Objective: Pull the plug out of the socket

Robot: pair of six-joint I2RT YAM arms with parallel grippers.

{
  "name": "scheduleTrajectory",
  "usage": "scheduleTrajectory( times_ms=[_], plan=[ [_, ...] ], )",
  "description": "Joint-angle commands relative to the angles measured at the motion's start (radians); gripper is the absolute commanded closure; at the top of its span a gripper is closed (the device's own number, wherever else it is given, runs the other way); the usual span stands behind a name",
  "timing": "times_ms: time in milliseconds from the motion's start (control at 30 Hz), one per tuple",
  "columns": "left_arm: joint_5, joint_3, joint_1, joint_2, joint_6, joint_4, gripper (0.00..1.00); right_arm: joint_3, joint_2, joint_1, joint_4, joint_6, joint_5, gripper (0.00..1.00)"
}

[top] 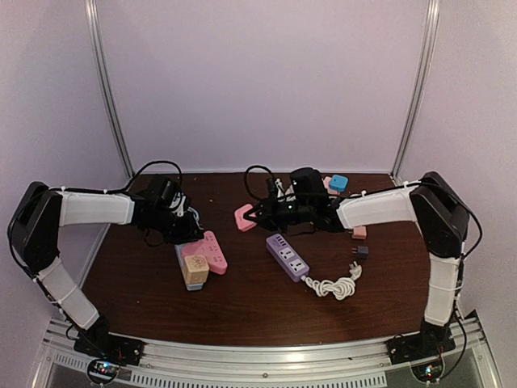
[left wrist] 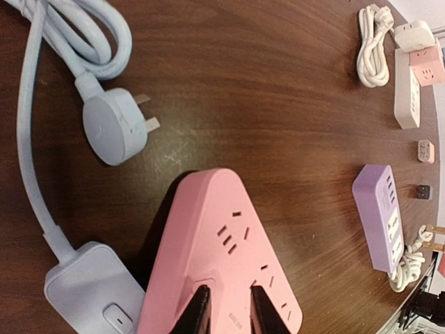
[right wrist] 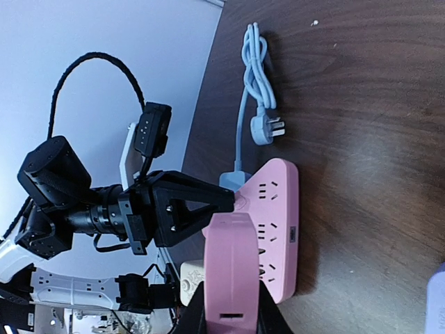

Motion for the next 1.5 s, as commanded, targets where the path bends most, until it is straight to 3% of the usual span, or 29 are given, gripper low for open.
scheduleTrajectory(
  times_ms=[0,367,733,967,1233,1467],
  plan=[
    [-0.043,0.102,-0.01,-0.033,0.011,-0.064,0.81,-0.114,-0.128,-0.063,-0.128,-0.142,0.076,0.95],
    [-0.037,0.217,-0.061,-0.036,0.006,-0.101,0.8,-0.438,-0.357,-0.286,-0.138,-0.205,0.088,0.96],
    [-0.037,0.21,-0.066,-0.047,0.005,-0.107,0.8,-0.583,-0.505,-0.611,-0.159,-0.263,0.001,0.97],
    [-0.028,0.213,-0.066,-0.045,0.004,-0.107,0.8,-0.55,-0.394,-0.781,-0.007,-0.198,-0.129,0.96],
    [-0.032,0.212,-0.068,-0.062,0.008,-0.126,0.8,-0.452,-0.186,-0.844,0.143,-0.129,-0.193,0.96],
    [-0.038,0.207,-0.068,-0.077,0.011,-0.138,0.8,-0.448,-0.102,-0.905,0.153,-0.14,-0.204,0.96]
  ],
)
